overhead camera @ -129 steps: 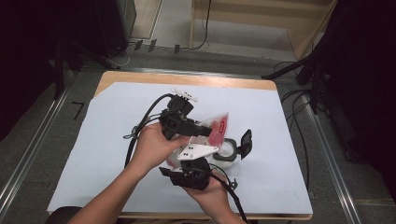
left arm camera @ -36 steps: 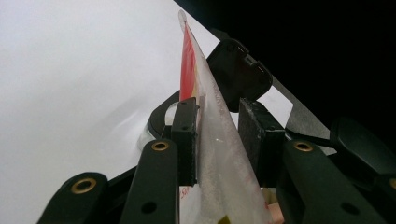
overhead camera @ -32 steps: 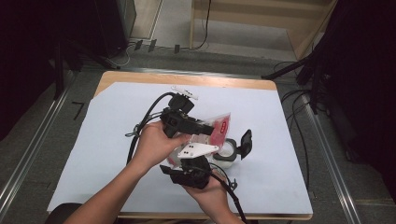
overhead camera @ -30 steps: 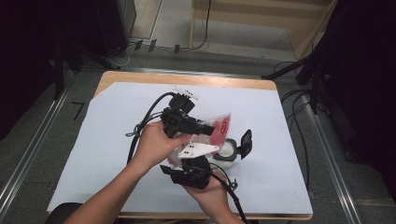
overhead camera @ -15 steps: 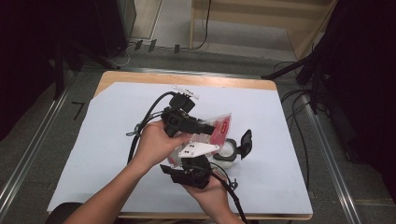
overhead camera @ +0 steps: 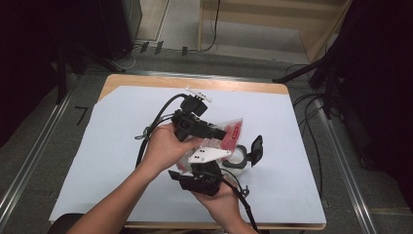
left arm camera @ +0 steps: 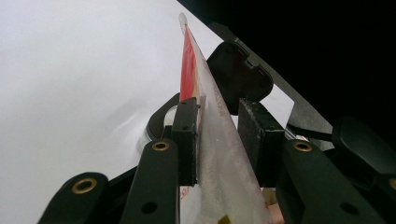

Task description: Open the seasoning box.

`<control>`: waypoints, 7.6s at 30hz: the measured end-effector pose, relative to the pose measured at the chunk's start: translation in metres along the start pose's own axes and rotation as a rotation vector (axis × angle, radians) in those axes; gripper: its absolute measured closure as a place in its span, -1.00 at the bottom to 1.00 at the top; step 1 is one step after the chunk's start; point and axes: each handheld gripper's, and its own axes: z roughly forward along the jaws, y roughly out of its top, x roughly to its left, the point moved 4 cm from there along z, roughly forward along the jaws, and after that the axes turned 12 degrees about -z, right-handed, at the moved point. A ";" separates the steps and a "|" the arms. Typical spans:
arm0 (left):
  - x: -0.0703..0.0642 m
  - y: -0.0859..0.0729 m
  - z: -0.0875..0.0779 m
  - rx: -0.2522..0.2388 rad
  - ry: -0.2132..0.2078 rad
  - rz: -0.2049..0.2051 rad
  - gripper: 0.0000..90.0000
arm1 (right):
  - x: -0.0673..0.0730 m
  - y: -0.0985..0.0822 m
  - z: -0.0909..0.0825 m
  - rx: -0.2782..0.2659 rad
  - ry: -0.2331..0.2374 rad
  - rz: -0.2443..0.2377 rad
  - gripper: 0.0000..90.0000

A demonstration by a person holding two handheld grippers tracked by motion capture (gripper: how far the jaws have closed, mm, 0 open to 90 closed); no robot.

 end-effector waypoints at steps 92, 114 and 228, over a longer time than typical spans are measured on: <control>0.001 -0.002 -0.007 -0.035 0.002 -0.013 0.56 | 0.002 0.003 0.001 -0.003 0.008 -0.016 0.42; 0.003 -0.001 -0.008 -0.036 0.013 -0.017 0.58 | 0.001 0.004 0.004 -0.006 0.003 -0.024 0.42; -0.006 -0.002 -0.007 -0.052 0.017 0.022 0.52 | -0.002 0.005 -0.002 -0.024 -0.006 -0.012 0.43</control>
